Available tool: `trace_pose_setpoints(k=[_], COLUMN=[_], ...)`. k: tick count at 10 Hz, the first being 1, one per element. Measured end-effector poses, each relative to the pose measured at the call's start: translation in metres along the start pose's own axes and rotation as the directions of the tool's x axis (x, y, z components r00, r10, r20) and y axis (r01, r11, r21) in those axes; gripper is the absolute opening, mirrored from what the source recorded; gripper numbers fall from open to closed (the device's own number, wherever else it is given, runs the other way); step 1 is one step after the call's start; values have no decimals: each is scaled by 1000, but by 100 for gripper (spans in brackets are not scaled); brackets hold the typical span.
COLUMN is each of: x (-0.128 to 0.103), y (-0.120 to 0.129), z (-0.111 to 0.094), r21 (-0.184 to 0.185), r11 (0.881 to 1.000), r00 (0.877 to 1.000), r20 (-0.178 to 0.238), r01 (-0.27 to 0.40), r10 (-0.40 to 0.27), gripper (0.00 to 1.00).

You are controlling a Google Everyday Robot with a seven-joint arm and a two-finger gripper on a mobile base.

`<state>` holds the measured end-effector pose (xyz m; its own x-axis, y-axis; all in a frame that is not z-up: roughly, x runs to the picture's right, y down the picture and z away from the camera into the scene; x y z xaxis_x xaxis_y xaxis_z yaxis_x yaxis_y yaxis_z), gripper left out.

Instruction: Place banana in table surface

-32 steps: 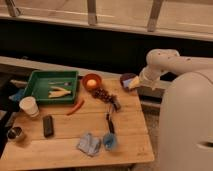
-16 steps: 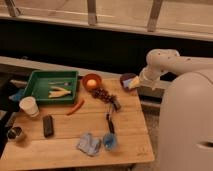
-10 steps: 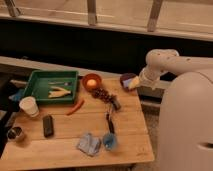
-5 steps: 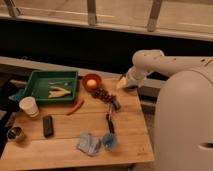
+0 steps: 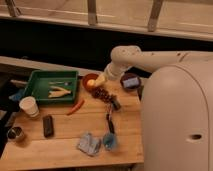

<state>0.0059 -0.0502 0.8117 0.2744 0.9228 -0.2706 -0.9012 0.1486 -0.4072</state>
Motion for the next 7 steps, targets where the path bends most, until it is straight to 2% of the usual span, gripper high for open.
trace_pose_setpoints(k=[1, 6, 7], x=[-12, -10, -11], y=[18, 15, 18], z=[1, 0, -1], r21=[-16, -21, -30], r11=[1000, 1000, 999], r00=[1000, 1000, 999], r20=[24, 19, 21], r01=[8, 6, 36], r10=[-7, -6, -35], gripper=[80, 80, 80])
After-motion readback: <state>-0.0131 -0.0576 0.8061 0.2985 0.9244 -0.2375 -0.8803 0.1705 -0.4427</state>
